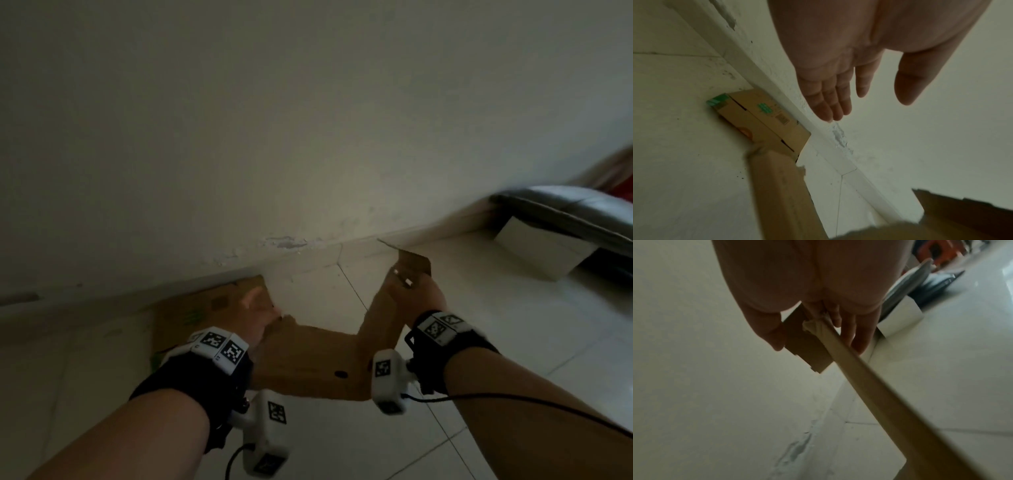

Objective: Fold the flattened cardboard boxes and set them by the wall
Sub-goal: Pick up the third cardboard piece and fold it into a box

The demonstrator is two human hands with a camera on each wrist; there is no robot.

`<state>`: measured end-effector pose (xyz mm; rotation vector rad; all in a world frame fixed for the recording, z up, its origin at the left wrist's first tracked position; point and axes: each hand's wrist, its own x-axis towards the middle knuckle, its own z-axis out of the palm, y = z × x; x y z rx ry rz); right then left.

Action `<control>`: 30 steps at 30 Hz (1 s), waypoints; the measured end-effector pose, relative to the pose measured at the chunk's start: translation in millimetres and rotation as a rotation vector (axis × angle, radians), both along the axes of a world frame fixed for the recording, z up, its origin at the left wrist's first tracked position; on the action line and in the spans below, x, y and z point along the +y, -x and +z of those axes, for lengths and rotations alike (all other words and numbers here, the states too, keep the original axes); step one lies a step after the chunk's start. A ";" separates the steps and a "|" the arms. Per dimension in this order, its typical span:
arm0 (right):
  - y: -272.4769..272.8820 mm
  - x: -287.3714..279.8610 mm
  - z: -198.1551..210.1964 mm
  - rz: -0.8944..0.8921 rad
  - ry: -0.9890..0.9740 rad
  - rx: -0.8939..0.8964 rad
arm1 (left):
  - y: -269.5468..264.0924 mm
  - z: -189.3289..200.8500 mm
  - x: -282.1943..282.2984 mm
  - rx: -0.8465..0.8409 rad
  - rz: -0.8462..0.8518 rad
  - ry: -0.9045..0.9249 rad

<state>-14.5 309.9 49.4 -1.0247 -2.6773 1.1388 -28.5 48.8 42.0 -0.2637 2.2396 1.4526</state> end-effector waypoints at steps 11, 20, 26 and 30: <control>-55.0 -101.0 68.8 0.008 0.515 0.410 | -75.5 57.8 -63.0 0.013 0.030 0.035; -80.8 -125.2 86.0 -0.015 0.976 0.531 | -100.6 57.3 -100.8 -0.039 0.201 -0.098; -80.5 -120.6 90.6 -0.156 1.365 0.531 | -103.6 48.0 -90.5 -0.330 0.036 -0.098; -80.9 -116.7 99.6 -0.094 1.483 0.600 | -102.3 46.2 -83.8 -0.401 -0.031 -0.049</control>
